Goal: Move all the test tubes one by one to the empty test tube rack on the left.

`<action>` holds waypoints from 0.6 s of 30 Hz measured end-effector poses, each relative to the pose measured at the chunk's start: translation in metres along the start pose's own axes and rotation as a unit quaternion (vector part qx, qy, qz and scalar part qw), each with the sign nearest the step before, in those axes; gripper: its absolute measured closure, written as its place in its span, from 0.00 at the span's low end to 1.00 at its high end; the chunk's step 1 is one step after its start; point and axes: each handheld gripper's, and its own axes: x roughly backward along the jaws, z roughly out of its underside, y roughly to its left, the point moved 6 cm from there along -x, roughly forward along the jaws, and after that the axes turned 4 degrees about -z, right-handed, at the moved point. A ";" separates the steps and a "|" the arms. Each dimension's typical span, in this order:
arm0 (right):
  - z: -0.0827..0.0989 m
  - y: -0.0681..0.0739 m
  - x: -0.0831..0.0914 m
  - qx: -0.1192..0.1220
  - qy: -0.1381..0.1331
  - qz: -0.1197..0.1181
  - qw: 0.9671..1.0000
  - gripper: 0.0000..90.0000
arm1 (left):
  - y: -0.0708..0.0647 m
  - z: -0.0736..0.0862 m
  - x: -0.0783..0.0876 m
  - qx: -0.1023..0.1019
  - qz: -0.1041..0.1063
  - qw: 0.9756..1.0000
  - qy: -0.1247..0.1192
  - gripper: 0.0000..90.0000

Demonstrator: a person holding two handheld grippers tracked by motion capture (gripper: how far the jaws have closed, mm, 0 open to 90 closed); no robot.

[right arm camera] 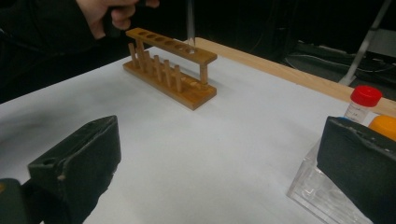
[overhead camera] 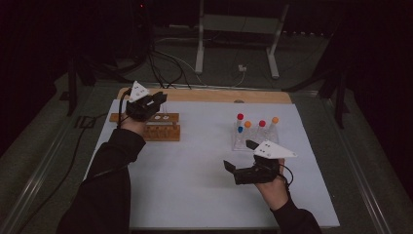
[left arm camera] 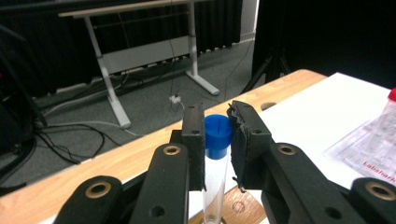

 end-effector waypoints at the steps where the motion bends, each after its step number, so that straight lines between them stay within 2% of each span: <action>1: 0.000 0.000 0.000 0.000 0.000 0.001 1.000 0.00 | 0.000 0.003 -0.002 0.002 -0.004 1.000 0.001 0.87; 9: 0.002 0.000 0.000 -0.002 0.000 -0.002 1.000 0.00 | -0.002 0.031 -0.012 0.029 -0.009 1.000 0.006 0.87; 18: 0.002 0.000 0.000 0.001 0.000 -0.002 1.000 0.00 | -0.007 0.048 -0.019 0.031 -0.013 0.999 0.012 0.87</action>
